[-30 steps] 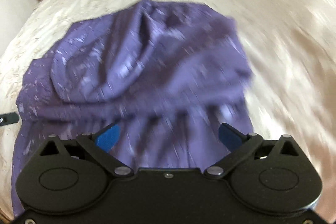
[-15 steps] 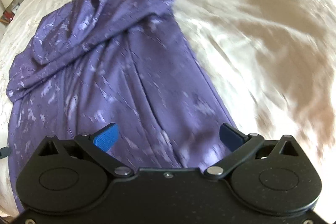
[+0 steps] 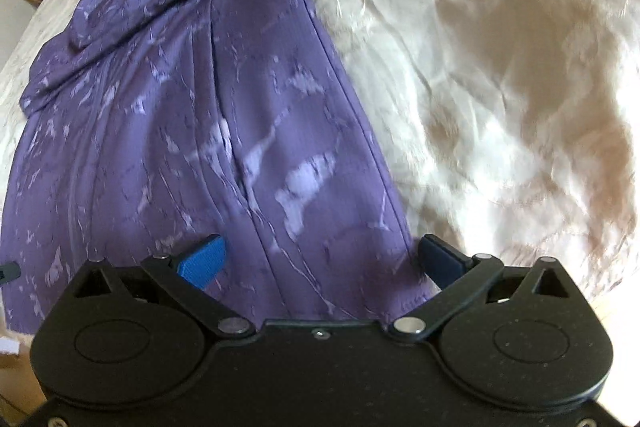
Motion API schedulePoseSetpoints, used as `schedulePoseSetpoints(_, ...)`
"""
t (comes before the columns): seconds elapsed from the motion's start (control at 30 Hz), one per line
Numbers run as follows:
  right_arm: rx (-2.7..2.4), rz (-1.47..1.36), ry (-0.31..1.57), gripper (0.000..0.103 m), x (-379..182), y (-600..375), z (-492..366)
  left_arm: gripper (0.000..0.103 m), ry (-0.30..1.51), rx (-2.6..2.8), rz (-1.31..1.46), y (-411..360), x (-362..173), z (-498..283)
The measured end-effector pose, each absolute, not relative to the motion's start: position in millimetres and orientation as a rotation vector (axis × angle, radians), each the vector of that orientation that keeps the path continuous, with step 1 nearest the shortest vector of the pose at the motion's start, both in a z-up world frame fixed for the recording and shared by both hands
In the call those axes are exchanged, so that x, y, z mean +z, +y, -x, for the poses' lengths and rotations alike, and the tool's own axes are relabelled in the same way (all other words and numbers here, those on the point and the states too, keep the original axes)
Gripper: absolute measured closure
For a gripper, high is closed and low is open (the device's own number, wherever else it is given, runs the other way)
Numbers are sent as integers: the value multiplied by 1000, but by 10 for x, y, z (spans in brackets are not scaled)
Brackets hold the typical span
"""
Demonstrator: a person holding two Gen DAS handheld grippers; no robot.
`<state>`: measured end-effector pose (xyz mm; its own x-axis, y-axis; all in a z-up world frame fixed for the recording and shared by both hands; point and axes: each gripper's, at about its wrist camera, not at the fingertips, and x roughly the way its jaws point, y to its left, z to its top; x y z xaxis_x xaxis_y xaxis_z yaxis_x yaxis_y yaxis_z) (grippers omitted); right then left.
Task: Fold large clothes
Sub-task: 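Move both open grippers along the folded jacket to its hem end, then close both grippers on the hem end of the folded jacket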
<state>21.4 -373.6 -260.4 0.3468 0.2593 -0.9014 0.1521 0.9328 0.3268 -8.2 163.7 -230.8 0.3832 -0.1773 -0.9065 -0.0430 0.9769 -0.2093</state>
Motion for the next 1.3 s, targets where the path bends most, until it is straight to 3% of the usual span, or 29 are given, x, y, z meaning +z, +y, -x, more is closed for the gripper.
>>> schedulePoseSetpoints(0.97, 236, -356, 1260, 0, -2795, -3626, -229, 2, 1273, -47, 260, 1477, -2479, 321)
schedulePoseSetpoints(1.07, 244, -410, 1242, 13, -2720, -3692, -184, 15, 1264, -46, 279, 1489, -2462, 387)
schedulePoseSetpoints(1.13, 235, -464, 1225, 31, -2679, -3765, -137, 30, 1249, -41, 309, 1526, -2444, 415)
schedulePoseSetpoints(1.17, 227, -485, 1218, 36, -2660, -3805, -116, 36, 1241, -38, 322, 1545, -2429, 427)
schedulePoseSetpoints(1.23, 207, -508, 1198, 46, -2601, -3847, -54, 62, 1225, -47, 351, 1587, -2401, 452)
schedulePoseSetpoints(1.27, 198, -506, 1190, 50, -2569, -3854, -28, 68, 1220, -56, 360, 1592, -2386, 458)
schedulePoseSetpoints(1.3, 191, -501, 1185, 61, -2544, -3855, -3, 85, 1212, -76, 363, 1603, -2372, 464)
